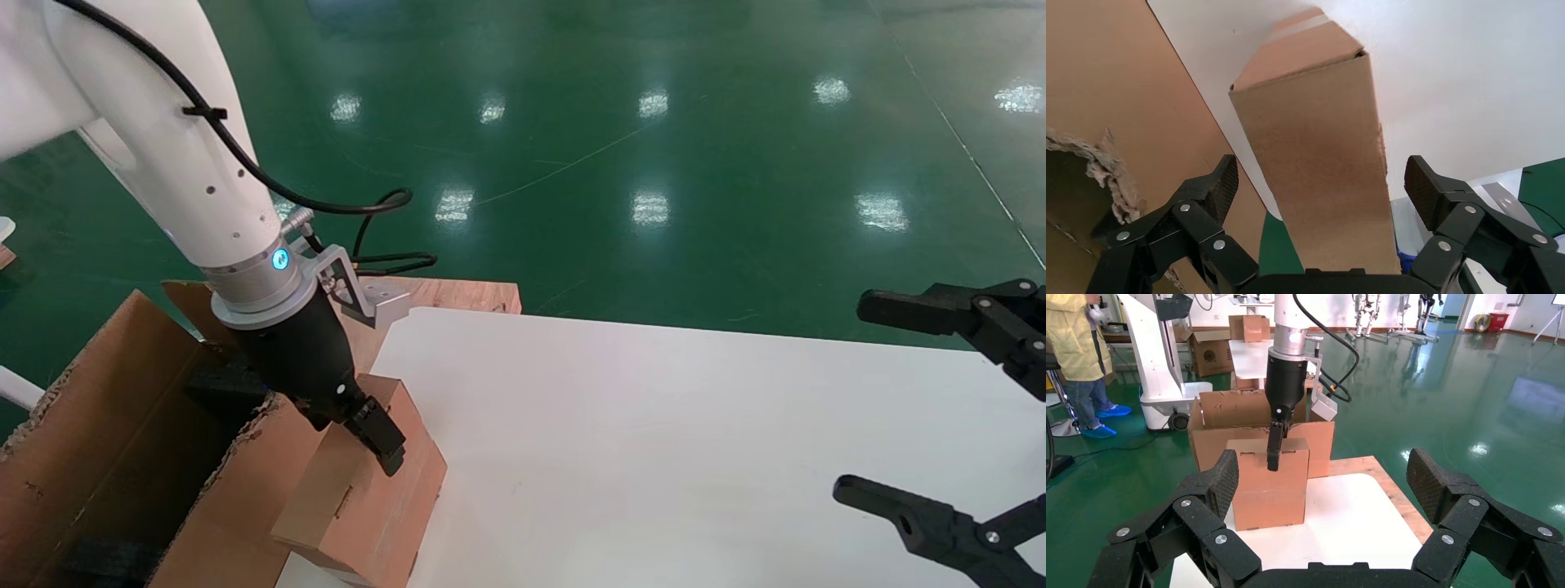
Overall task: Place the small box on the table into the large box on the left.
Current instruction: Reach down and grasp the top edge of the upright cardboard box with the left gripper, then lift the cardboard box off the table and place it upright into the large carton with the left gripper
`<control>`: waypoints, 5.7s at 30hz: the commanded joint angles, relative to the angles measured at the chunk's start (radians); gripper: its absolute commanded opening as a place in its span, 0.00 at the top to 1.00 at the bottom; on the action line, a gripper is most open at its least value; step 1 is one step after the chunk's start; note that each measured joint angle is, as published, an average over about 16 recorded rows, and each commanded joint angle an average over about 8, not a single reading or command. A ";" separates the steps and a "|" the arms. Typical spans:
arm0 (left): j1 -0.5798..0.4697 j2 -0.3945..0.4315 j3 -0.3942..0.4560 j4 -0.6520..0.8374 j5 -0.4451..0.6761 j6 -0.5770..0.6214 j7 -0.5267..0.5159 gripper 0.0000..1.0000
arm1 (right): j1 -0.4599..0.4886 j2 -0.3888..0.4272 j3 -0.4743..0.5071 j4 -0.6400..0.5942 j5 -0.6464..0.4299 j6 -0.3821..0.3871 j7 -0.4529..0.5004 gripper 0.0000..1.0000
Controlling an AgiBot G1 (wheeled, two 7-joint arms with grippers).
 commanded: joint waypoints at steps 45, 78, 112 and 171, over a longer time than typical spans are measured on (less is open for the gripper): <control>0.024 0.013 0.008 0.015 -0.009 0.026 0.013 1.00 | 0.000 0.000 0.000 0.000 0.000 0.000 0.000 0.00; -0.195 0.132 -0.063 0.297 0.076 -0.006 0.245 1.00 | 0.000 0.000 0.000 0.000 0.000 0.000 0.000 0.00; -0.323 -0.138 0.352 -0.029 0.020 0.026 -0.022 1.00 | 0.000 0.000 -0.001 0.000 0.001 0.000 -0.001 0.00; -0.325 -0.308 0.358 -0.176 0.097 -0.204 -0.056 1.00 | 0.000 0.001 -0.002 0.000 0.001 0.001 -0.001 0.00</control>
